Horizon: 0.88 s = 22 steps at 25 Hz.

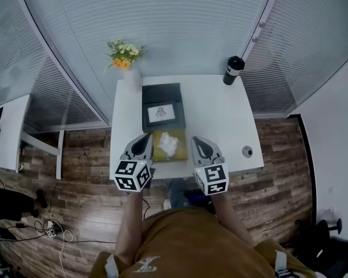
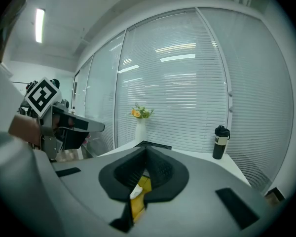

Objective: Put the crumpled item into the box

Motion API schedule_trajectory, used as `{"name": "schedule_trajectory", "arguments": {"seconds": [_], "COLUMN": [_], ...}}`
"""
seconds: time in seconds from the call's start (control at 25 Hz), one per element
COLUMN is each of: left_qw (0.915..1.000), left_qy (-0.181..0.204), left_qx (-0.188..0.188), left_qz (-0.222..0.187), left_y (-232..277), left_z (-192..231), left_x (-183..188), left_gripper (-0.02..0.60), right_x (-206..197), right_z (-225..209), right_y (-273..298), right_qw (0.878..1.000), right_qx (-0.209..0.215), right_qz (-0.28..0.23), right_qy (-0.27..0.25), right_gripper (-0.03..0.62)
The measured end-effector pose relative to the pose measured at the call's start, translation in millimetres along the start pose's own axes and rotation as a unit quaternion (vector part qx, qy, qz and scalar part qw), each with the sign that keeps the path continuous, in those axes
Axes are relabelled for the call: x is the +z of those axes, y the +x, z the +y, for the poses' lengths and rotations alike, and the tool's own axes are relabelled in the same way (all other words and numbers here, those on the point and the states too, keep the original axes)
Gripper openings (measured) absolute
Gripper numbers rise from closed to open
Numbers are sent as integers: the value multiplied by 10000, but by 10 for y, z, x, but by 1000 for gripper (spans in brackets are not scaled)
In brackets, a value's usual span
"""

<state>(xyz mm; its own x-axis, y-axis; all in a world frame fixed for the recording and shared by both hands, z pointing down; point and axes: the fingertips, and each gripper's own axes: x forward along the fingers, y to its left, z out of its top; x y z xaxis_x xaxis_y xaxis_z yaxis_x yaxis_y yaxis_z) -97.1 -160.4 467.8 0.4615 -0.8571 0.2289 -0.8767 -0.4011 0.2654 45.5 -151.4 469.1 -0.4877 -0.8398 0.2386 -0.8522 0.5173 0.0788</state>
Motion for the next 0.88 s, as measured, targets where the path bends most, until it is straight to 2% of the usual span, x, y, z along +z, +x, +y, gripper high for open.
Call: {"name": "schedule_trajectory", "arguments": {"seconds": [0.88], "left_qw": [9999], "left_qy": [-26], "left_qx": [-26], "left_qz": [106], "left_y": [135], "left_z": [-18], "left_x": [-91], "left_gripper": [24], "right_x": [-96], "right_z": [-71], "right_y": [45], "right_qw": [9999], "right_qx": [95], "right_qz": [96], "right_qy": [41], "right_gripper": [12]}}
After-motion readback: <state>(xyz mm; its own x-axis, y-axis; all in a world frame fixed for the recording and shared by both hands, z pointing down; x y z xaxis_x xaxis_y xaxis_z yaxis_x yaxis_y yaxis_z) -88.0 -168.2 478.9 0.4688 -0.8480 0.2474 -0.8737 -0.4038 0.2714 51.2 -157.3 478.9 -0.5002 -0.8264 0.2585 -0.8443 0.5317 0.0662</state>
